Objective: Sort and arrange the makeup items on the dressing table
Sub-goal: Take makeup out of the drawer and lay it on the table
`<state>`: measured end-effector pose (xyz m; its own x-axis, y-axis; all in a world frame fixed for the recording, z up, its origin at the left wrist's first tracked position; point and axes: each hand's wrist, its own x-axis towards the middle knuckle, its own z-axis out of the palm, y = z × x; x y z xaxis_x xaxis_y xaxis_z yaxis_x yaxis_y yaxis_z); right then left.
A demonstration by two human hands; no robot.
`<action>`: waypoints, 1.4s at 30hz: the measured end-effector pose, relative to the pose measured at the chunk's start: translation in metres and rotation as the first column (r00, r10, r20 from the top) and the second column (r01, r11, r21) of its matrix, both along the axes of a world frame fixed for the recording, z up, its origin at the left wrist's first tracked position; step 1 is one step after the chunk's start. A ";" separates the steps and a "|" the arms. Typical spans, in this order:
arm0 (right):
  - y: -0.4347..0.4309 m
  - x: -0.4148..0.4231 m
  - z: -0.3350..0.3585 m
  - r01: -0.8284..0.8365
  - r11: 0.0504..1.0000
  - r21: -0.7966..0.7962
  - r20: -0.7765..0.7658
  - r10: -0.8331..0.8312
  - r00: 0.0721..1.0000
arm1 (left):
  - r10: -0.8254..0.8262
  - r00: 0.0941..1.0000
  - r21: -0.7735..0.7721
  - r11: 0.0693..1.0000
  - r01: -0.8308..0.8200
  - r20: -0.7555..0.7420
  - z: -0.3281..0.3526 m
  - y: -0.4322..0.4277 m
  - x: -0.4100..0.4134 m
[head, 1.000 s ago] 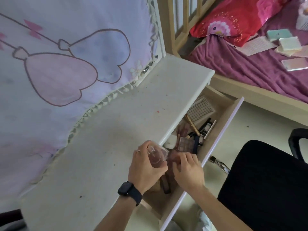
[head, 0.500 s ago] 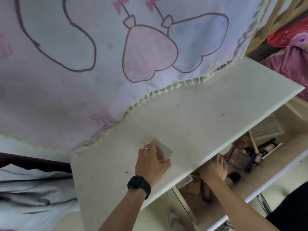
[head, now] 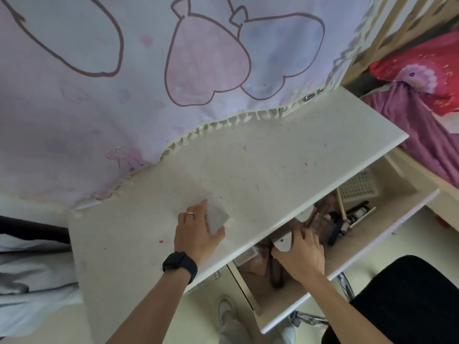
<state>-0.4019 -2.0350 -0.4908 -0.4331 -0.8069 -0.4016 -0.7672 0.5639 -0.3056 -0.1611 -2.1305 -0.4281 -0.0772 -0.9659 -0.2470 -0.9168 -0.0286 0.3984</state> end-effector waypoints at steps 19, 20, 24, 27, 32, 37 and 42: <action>-0.001 0.017 0.089 0.015 0.991 -0.134 0.597 0.069 0.799 | 0.109 0.992 -0.008 0.994 -0.109 0.067 0.008 0.002 0.070; -0.016 0.029 0.091 -0.016 0.987 -0.163 0.579 0.109 0.808 | 0.132 0.989 -0.008 0.991 -0.132 0.070 0.010 -0.004 0.085; -0.084 0.083 0.093 -0.196 0.943 -0.269 0.425 0.299 0.854 | 0.121 0.978 0.000 0.992 -0.123 0.171 0.011 -0.033 0.149; -0.135 0.128 0.087 -0.430 0.865 -0.260 0.299 0.495 0.816 | 0.084 0.961 0.012 0.996 -0.091 0.262 0.010 -0.054 0.184; -0.199 0.199 0.077 -0.759 0.610 -0.228 0.005 0.780 0.626 | 0.077 0.940 0.024 0.996 -0.090 0.331 0.011 -0.064 0.212; -0.215 0.241 0.062 -0.863 0.483 -0.150 -0.129 0.856 0.501 | 0.113 0.920 -0.027 0.993 -0.111 0.376 0.009 -0.047 0.216; -0.201 0.262 0.051 -0.821 0.506 -0.264 -0.103 0.831 0.546 | 0.243 0.914 -0.072 0.970 -0.232 0.324 0.010 -0.040 0.216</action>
<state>-0.1396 -2.2356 -0.4396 0.4929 -0.8607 -0.1272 -0.8308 -0.4222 -0.3626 0.0545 -2.1709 -0.4184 0.2359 -0.9533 -0.1885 -0.9638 -0.2544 0.0804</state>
